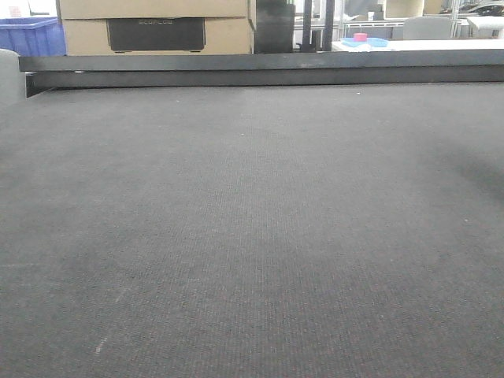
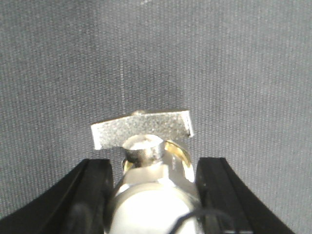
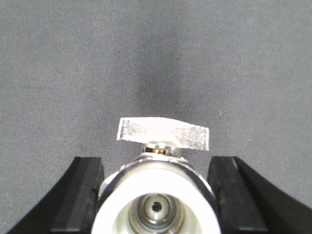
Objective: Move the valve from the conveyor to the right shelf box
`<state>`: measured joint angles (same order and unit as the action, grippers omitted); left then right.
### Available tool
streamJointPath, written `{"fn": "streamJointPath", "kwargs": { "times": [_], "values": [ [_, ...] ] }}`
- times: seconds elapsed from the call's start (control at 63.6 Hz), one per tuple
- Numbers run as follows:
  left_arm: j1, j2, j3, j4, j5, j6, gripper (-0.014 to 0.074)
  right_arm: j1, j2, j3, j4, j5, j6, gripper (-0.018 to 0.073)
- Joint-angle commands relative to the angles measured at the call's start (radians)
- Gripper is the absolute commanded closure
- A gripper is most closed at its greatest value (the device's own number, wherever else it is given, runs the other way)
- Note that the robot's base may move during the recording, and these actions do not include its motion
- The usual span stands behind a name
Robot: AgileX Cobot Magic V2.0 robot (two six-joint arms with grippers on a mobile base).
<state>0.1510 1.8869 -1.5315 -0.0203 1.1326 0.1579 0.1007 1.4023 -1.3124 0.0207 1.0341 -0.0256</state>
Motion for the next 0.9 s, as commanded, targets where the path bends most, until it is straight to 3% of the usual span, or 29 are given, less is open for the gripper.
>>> {"fn": "streamJointPath", "kwargs": {
  "times": [0.0,0.157,0.362,0.472,0.613,0.88],
  "values": [
    [0.005,-0.024,-0.011,-0.026,0.031,-0.004,0.0707,0.000,-0.017,-0.013,-0.010,-0.040,0.002,0.0717],
    [-0.003,-0.113,-0.052,-0.082,0.085,-0.004,0.0707,0.000,-0.017,-0.051,0.000,0.016,0.002,0.0717],
    [-0.058,-0.244,-0.163,-0.082,0.088,-0.013,0.0707,0.000,-0.017,-0.152,0.017,0.104,0.002,0.0717],
    [-0.107,-0.328,-0.187,-0.066,0.088,-0.046,0.0707,0.005,-0.017,-0.217,0.075,0.149,0.002,0.0717],
    [-0.152,-0.407,-0.187,-0.029,0.088,-0.115,0.0707,0.055,-0.017,-0.273,0.090,0.173,0.002,0.0717],
    [-0.187,-0.505,-0.187,-0.029,0.088,-0.139,0.0707,0.165,-0.017,-0.342,0.090,0.187,0.002,0.0717]
  ]
}}
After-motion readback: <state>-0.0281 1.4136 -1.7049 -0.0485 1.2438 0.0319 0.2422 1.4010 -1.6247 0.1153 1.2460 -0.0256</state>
